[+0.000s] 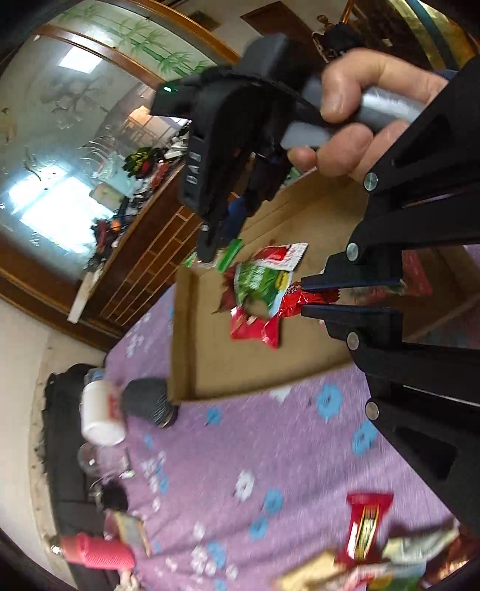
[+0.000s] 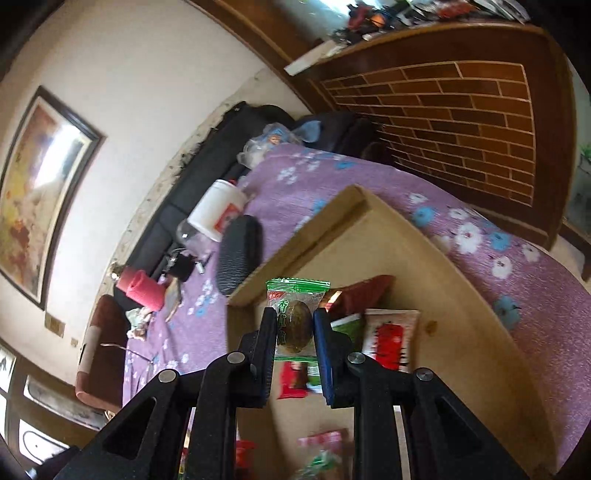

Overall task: Organize snacks
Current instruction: 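Carry the red candy and the nut bag over the cardboard tray, then open the left gripper to drop the red candy while the right drops the nut bag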

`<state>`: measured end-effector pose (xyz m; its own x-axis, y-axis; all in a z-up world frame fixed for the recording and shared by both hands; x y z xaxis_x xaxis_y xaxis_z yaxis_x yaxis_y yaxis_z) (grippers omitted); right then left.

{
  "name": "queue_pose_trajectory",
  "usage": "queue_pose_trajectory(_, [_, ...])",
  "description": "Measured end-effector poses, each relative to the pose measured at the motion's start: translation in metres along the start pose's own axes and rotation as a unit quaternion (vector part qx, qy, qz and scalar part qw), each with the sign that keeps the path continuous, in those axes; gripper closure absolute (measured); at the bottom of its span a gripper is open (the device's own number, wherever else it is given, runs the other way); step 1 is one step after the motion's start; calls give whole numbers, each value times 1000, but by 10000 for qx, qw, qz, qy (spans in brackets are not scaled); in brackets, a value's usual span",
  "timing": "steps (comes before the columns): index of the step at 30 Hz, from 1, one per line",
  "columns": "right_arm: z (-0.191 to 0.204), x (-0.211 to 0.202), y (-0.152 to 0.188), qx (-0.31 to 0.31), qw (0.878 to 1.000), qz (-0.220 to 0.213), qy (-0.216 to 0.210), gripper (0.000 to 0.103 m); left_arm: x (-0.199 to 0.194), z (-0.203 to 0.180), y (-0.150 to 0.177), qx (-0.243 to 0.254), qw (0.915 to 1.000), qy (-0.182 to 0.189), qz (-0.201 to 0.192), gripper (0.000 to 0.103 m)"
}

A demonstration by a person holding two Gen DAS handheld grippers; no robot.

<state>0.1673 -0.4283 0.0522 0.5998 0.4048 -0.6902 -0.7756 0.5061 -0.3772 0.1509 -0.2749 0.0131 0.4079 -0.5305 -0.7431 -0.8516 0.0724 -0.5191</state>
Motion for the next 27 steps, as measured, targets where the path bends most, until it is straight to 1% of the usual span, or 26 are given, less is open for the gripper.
queue_pose_trajectory(3, [-5,0,-2,27,9998,41,191,82,14,-3,5,143,9998,-68,90,96])
queue_pose_trajectory(5, [-9,1,-2,77,9996,67,273,82,19,-1,7,162,9998,-8,151,96])
queue_pose_trajectory(7, [-11,4,-2,125,9992,117,355,82,21,2,8,180,9997,-23,183,96])
queue_pose_trajectory(15, [-15,17,1,179,9982,241,527,82,25,5,12,284,9993,-64,231,96])
queue_pose_trajectory(20, [-15,18,2,164,9979,248,580,80,28,5,14,347,9989,-168,253,96])
queue_pose_trajectory(27, [-13,17,3,153,9973,213,691,80,27,7,14,291,9991,-174,246,94])
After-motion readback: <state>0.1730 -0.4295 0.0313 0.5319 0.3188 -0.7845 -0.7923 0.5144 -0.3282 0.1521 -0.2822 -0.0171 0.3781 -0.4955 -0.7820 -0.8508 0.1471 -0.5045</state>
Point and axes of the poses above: each gripper's, at about its wrist camera, not at the fingertips, and x roughly the way its jaws point, z to its left, y to its underside, the point moved 4 cm from there along x, roughly the way its jaws point, and after that the axes turned 10 degrees about z, right-handed, at the moved point
